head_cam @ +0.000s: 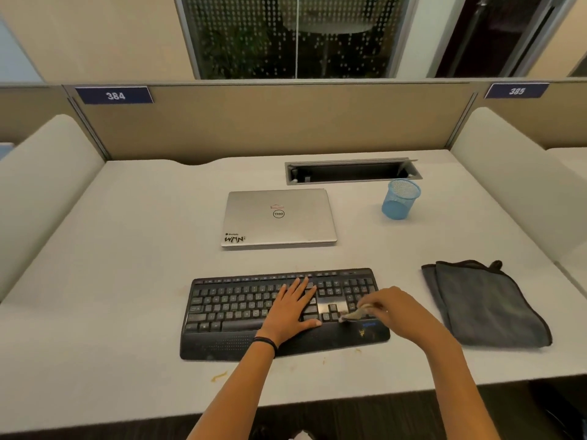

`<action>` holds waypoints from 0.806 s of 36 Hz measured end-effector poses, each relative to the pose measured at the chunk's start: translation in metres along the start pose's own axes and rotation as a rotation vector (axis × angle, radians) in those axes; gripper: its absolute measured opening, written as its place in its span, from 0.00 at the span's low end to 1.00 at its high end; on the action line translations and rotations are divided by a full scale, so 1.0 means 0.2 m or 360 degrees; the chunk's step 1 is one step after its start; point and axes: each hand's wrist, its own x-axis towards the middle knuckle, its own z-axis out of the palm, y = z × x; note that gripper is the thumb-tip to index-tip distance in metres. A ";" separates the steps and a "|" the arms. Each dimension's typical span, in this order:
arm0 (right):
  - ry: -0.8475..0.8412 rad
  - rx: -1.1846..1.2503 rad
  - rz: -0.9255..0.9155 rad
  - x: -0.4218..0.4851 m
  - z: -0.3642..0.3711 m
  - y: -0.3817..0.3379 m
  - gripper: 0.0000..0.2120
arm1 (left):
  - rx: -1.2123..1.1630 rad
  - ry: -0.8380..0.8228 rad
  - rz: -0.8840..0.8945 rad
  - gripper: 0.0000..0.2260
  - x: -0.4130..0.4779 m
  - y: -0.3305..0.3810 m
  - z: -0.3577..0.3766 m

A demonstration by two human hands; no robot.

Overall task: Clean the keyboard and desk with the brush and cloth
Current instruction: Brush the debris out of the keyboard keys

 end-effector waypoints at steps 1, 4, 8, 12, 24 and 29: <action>0.0016 0.0026 -0.0002 0.00 -0.01 0.01 0.10 | -0.0010 0.0001 -0.0002 0.36 0.00 0.00 0.00; 0.0137 0.0082 -0.0009 0.01 -0.03 0.02 0.10 | -0.0041 0.0008 -0.0007 0.36 0.00 0.01 0.00; 0.0030 0.0000 -0.0075 0.03 -0.03 0.02 0.10 | -0.0087 0.0027 -0.0024 0.36 0.00 0.00 0.01; -0.0068 -0.0044 -0.0112 0.03 -0.05 0.04 0.10 | -0.0100 0.0025 -0.0023 0.37 0.00 0.00 0.02; -0.0033 -0.0107 -0.0153 -0.03 -0.08 0.12 0.11 | -0.0100 -0.0005 -0.0047 0.44 0.01 0.03 0.00; 0.0069 -0.0124 -0.0143 -0.07 -0.09 0.11 0.12 | -0.0084 -0.0029 -0.0057 0.37 0.00 0.03 0.00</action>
